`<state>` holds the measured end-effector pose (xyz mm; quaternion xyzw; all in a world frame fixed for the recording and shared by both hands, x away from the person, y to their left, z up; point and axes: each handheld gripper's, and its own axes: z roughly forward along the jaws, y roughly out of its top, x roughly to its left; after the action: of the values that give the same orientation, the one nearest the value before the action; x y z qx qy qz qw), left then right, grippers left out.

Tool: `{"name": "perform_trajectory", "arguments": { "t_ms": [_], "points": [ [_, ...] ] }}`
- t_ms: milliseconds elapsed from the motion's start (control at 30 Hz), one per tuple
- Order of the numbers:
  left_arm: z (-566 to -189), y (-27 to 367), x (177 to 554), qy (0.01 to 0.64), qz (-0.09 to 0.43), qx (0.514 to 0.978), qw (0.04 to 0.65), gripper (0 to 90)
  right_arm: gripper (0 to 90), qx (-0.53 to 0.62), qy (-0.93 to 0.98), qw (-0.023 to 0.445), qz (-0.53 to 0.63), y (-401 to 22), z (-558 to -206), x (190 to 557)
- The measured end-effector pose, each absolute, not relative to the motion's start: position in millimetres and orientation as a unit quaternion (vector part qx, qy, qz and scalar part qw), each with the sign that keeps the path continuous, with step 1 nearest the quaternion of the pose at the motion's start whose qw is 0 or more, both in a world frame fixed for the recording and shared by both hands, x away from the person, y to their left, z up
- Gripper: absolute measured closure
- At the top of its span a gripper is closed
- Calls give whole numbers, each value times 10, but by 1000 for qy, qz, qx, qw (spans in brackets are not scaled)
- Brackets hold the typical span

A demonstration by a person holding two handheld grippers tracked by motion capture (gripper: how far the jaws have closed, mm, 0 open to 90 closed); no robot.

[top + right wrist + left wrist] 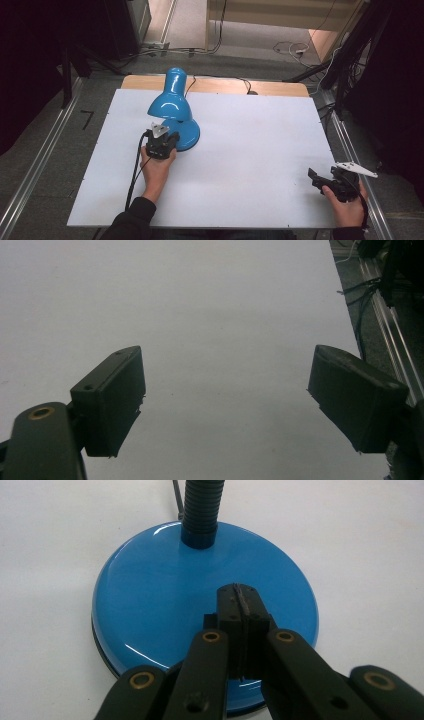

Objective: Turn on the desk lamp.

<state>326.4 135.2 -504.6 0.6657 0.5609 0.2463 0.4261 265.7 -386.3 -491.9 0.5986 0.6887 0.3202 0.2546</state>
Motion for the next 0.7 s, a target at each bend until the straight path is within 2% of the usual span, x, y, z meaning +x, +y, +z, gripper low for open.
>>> {"name": "perform_trajectory", "arguments": {
  "t_ms": [700],
  "points": [
    [-5048, 1339, 3252, 554, 256, 672, 420, 900, 138, 598, 690, 253, 320, -3867, -4921, 2657]
  ]
}}
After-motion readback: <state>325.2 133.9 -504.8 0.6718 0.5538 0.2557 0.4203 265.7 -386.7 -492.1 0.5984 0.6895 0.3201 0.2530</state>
